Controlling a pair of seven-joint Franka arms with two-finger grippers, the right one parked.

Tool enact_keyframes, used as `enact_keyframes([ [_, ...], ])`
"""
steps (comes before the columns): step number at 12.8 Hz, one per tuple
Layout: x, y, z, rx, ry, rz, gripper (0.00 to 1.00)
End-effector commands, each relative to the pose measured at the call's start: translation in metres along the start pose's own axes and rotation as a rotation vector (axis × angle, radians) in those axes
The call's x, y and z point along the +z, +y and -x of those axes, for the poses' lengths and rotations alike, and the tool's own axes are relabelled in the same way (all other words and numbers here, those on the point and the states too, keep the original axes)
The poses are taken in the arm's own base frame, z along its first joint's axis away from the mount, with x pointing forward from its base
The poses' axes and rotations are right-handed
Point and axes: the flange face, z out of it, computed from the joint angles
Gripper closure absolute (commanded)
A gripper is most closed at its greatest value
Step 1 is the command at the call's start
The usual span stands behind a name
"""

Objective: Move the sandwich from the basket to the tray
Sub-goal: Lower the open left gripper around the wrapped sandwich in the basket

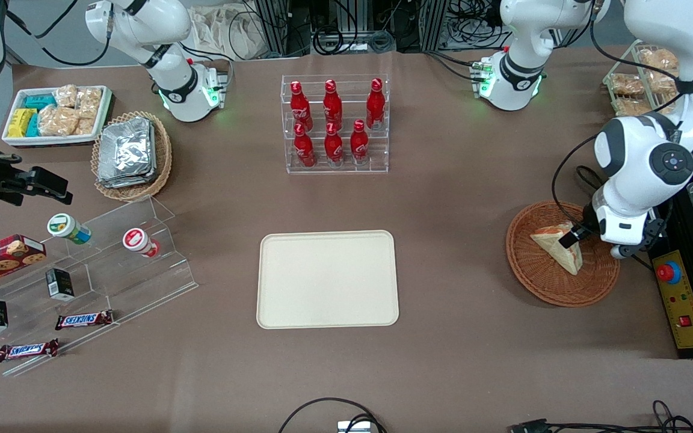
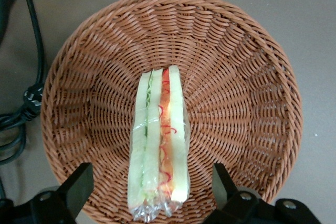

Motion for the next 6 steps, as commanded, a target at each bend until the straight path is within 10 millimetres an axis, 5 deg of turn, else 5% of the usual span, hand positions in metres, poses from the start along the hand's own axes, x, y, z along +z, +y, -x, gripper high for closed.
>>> enact_keyframes([
  [1, 0.018, 0.015, 0.013, -0.021, 0.018, 0.006, 0.0],
  [6, 0.057, 0.016, 0.037, -0.032, 0.043, 0.031, 0.0],
])
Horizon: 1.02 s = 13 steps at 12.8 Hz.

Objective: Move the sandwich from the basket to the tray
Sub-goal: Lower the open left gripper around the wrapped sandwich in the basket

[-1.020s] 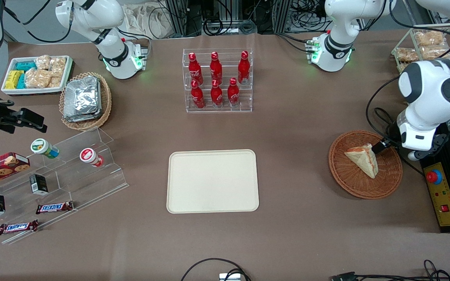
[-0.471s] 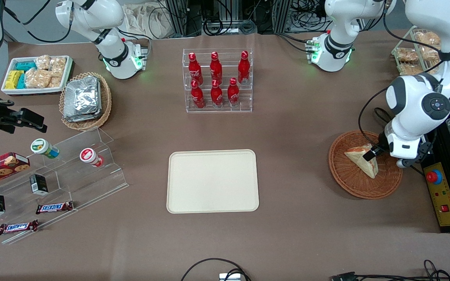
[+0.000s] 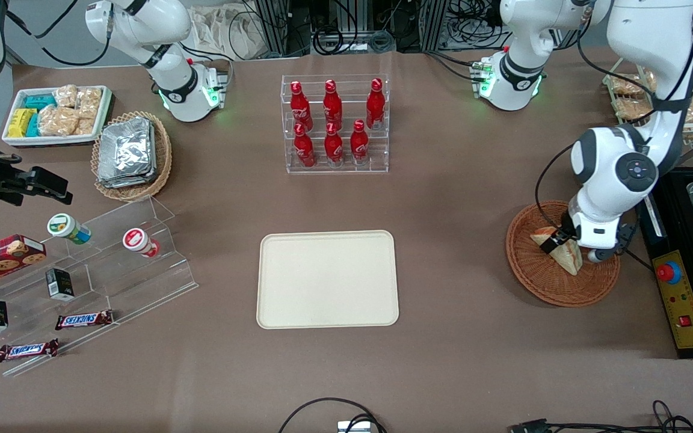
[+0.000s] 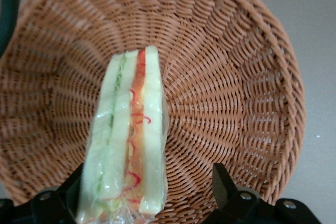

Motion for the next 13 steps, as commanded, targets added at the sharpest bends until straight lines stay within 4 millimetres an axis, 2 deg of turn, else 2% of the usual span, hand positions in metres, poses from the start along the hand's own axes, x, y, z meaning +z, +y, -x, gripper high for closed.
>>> enact_keyframes([
  [1, 0.015, -0.005, 0.01, -0.006, 0.021, 0.009, 0.0],
  [5, 0.015, -0.006, 0.01, 0.019, 0.023, 0.006, 0.01],
  [7, 0.013, -0.007, 0.008, 0.034, 0.024, 0.004, 0.09],
  [8, 0.012, -0.009, 0.007, 0.055, 0.023, 0.003, 0.16],
  [11, 0.01, -0.019, 0.002, 0.112, 0.008, -0.011, 0.6],
  [12, 0.007, -0.02, 0.001, 0.114, 0.01, -0.01, 0.69],
  [13, 0.007, -0.02, 0.001, 0.113, 0.009, -0.01, 0.72],
])
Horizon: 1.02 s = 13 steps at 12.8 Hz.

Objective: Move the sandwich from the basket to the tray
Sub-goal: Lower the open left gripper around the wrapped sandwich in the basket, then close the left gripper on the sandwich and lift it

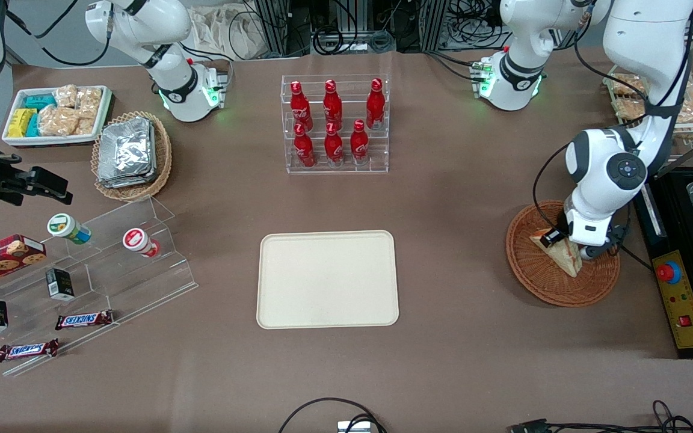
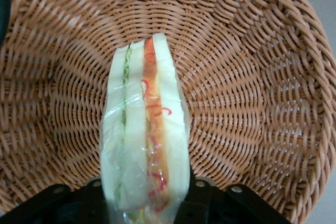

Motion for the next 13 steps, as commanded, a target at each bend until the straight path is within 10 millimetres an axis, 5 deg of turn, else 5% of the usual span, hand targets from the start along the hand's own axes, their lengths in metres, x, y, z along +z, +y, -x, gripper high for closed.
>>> enact_keyframes([
  [1, -0.009, -0.005, 0.0, 0.019, -0.004, -0.01, 0.72],
  [4, -0.04, 0.0, -0.003, 0.035, -0.002, -0.007, 0.72],
  [9, -0.101, 0.002, -0.012, 0.325, 0.025, 0.007, 0.72],
  [13, -0.124, 0.016, -0.017, 0.555, 0.034, 0.006, 0.69],
])
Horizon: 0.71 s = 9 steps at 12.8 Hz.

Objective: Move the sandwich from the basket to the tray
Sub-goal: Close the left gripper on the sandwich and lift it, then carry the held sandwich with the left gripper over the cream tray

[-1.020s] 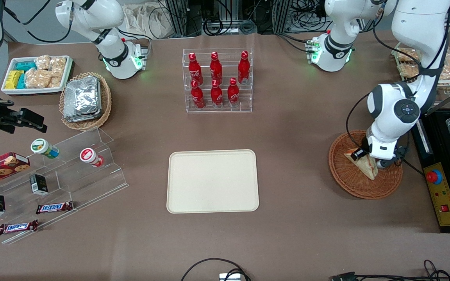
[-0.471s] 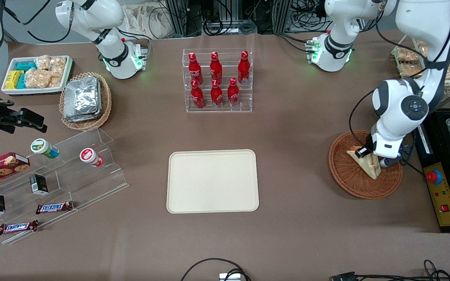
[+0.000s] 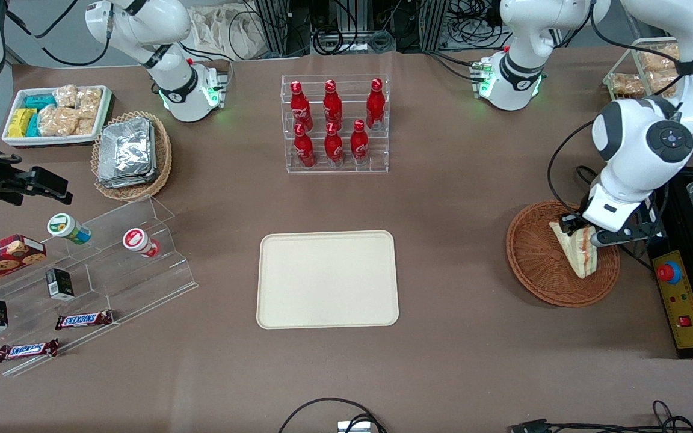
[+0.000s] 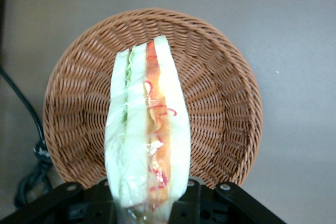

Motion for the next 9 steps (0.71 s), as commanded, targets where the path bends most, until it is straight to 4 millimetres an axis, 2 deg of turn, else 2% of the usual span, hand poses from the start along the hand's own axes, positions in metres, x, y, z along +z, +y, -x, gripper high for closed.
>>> enact_keyframes([
  [1, -0.019, 0.023, -0.007, 0.157, 0.017, -0.001, 0.69],
  [7, -0.055, 0.106, -0.021, 0.304, 0.077, 0.025, 0.7],
  [9, -0.073, 0.138, -0.03, 0.266, 0.055, 0.031, 0.7],
])
